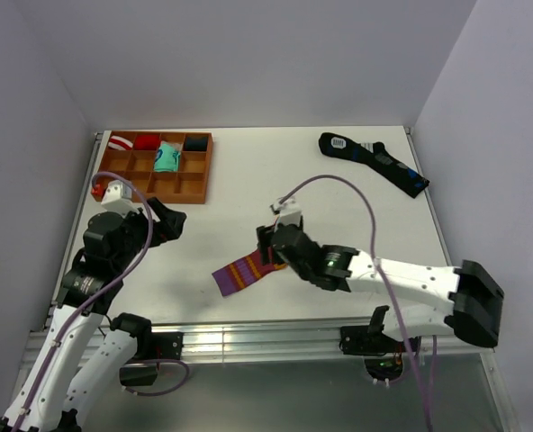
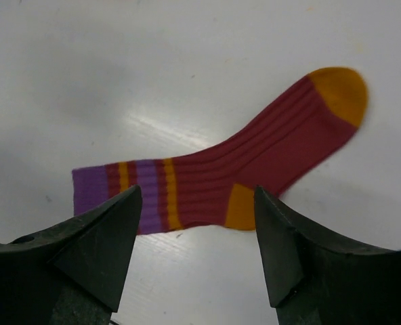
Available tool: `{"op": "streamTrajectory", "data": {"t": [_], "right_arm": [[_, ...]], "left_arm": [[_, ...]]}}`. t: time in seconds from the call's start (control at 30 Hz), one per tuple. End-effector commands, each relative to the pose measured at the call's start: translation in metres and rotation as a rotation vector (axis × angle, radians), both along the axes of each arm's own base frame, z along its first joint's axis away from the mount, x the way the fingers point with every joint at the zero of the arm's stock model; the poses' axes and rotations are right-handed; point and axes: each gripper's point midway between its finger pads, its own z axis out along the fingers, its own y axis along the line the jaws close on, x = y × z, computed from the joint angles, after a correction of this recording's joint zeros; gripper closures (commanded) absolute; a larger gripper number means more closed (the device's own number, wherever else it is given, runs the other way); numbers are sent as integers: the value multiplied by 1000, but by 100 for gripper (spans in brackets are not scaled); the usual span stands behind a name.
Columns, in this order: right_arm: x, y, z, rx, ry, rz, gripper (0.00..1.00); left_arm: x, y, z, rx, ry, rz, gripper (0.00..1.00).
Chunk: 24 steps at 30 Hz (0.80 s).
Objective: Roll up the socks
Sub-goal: Pick up the sock at the center of the board.
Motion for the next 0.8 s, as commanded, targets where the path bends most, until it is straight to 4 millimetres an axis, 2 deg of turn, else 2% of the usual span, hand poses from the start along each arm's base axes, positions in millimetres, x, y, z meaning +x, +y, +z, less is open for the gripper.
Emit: {"op": "streamTrajectory", "data": {"t": [0.0, 0.1, 0.13, 0.2, 0.23, 0.27, 0.37, 0.6, 0.77], "right_arm": [[-6, 45, 8, 31, -43, 42, 27], [-13, 74, -11, -31, -41, 65, 33], [-25, 88, -15, -49, -45, 101, 35], [-29, 111, -29, -104, -51, 120, 40], [-39, 122, -34, -119, -54, 149, 42], [-40, 133, -42, -142, -54, 154, 49], [-49, 153, -56, -164, -44, 186, 51], [-68, 172, -73, -157, -13, 239, 59], [-77, 173, -93, -171, 12, 246, 59]], "left_arm": [[-4, -2, 21, -35, -43, -9, 1], [0, 2, 13, -29, -39, 23, 1], [0, 2, 12, -28, -37, 20, 0], [-2, 4, 15, -28, -53, 26, 1], [-3, 5, 15, -30, -58, 33, 0], [-4, 6, 17, -33, -69, 36, 1], [-7, 8, 21, -36, -88, 41, 1], [-7, 8, 21, -37, -89, 45, 0], [-7, 7, 20, -39, -89, 34, 0]]}}
